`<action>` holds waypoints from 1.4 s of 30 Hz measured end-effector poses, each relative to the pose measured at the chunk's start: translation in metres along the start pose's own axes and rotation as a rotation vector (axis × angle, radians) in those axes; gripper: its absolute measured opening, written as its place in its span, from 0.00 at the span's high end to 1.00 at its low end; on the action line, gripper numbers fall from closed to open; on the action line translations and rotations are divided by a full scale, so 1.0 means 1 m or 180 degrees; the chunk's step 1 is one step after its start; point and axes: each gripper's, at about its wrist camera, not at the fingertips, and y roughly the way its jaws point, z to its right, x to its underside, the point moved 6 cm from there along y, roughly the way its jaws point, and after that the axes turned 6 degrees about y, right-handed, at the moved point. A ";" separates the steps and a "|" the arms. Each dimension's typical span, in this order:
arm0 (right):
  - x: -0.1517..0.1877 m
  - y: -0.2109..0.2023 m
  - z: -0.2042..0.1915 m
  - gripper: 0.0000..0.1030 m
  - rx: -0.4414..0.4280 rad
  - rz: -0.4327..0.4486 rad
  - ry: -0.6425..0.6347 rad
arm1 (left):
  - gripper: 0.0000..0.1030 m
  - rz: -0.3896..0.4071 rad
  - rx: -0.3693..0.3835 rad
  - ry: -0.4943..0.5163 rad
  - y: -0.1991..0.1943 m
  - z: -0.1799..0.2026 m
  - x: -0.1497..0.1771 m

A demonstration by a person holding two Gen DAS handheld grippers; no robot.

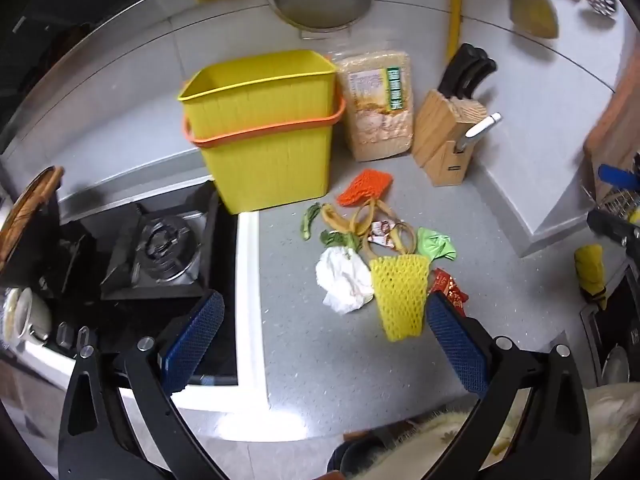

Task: Collect trash
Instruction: 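Reach both tools toward the trash pile on the counter, then grasp the white tissue with the left gripper while the right gripper grasps the red wrapper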

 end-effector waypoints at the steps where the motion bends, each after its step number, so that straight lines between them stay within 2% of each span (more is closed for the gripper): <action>1: 0.000 0.000 0.001 0.07 0.0000 0.0001 0.0004 | 0.04 -0.0050 0.0114 0.0021 0.007 0.002 0.005; 3: 0.000 -0.001 0.003 0.07 0.0005 0.0000 0.0012 | 0.04 -0.0133 0.0283 -0.0141 0.022 -0.002 0.011; 4: -0.002 -0.003 0.004 0.07 0.0011 0.0003 0.0006 | 0.04 -0.0123 0.0272 -0.0189 0.028 -0.005 0.013; 7: 0.001 0.000 0.001 0.07 0.0027 0.0000 0.0020 | 0.04 -0.0116 -0.0031 -0.0123 0.057 -0.016 0.021; 8: 0.002 0.000 0.001 0.07 0.0024 -0.0002 0.0022 | 0.04 -0.0162 -0.0040 -0.0104 0.068 -0.017 0.024; 10: 0.002 -0.001 0.000 0.07 0.0024 -0.0006 0.0014 | 0.05 -0.0312 0.0122 -0.0165 0.095 -0.017 0.030; 11: 0.002 -0.001 -0.001 0.07 0.0028 -0.0004 0.0010 | 0.08 -0.0360 0.0143 -0.0154 0.104 -0.018 0.030; 15: 0.005 -0.003 0.001 0.07 0.0051 -0.0007 0.0037 | 0.11 -0.0530 0.0291 -0.0178 0.148 -0.015 0.032; 18: 0.008 -0.005 0.004 0.07 0.0098 -0.0014 0.0080 | 0.18 -0.0757 0.0458 -0.0230 0.176 -0.010 0.035; 19: 0.009 -0.006 0.006 0.07 0.0114 -0.0014 0.0101 | 0.30 -0.0810 0.0487 -0.0230 0.184 -0.009 0.036; 20: 0.011 -0.007 0.008 0.07 0.0134 -0.0017 0.0126 | 0.54 -0.0853 0.0538 -0.0218 0.190 -0.007 0.038; 21: 0.013 -0.007 0.010 0.07 0.0159 -0.0021 0.0152 | 0.69 -0.0964 0.0635 -0.0208 0.198 -0.004 0.043; 22: 0.011 -0.009 0.014 0.07 0.0179 -0.0025 0.0181 | 0.89 -0.1016 0.0712 -0.0231 0.202 -0.005 0.047; 26: 0.016 -0.010 0.023 0.07 0.0263 -0.0030 0.0273 | 0.95 -0.0852 0.0756 -0.0336 0.180 -0.019 0.052; 32: 0.018 0.004 0.028 0.07 0.0246 -0.0077 0.0341 | 0.95 -0.0282 0.0546 -0.0654 0.091 -0.071 0.045; 34: 0.018 0.014 0.023 0.07 0.0181 -0.0111 0.0278 | 0.96 -0.0149 0.0414 -0.0733 0.065 -0.087 0.047; 40: 0.032 0.056 0.008 0.07 -0.0086 -0.0304 0.0175 | 0.96 0.0089 0.0108 -0.0733 0.024 -0.106 0.037; 42: 0.043 0.077 0.005 0.07 -0.0195 -0.0447 0.0196 | 0.96 0.0127 0.0058 -0.0732 0.019 -0.107 0.031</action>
